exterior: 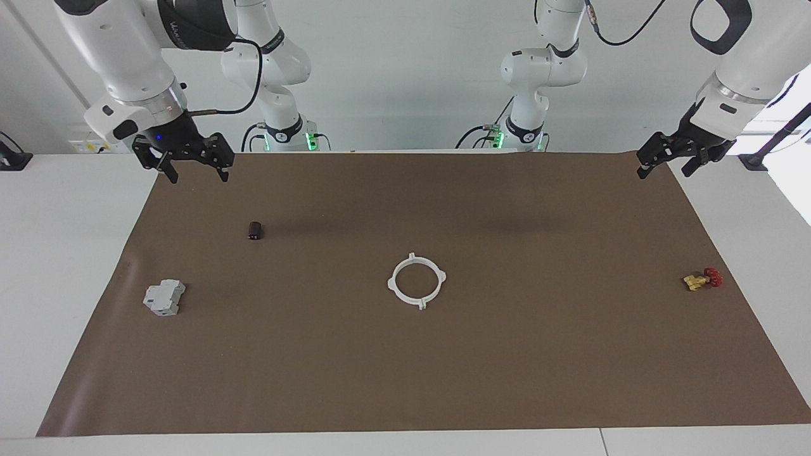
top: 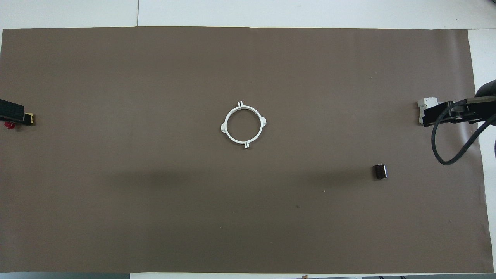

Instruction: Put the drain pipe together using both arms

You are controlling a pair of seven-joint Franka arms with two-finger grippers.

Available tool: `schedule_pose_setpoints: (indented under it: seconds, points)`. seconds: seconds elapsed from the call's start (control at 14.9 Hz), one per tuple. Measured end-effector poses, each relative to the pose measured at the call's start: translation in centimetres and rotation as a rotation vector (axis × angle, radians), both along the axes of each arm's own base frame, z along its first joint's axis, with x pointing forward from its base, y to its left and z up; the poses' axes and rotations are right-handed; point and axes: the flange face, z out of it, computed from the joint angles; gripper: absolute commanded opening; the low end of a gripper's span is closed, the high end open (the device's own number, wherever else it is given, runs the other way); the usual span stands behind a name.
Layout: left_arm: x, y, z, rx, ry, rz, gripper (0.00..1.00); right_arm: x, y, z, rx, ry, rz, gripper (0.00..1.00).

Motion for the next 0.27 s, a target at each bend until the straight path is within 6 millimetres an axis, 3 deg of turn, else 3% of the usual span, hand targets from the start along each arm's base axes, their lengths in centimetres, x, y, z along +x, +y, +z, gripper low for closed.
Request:
schedule_pose_setpoints:
  seconds: [0.27]
  points:
    - [-0.62, -0.04, -0.27, -0.003, 0.009, -0.001, 1.00, -0.03, 0.13, -0.02, 0.000, 0.002, 0.002, 1.00]
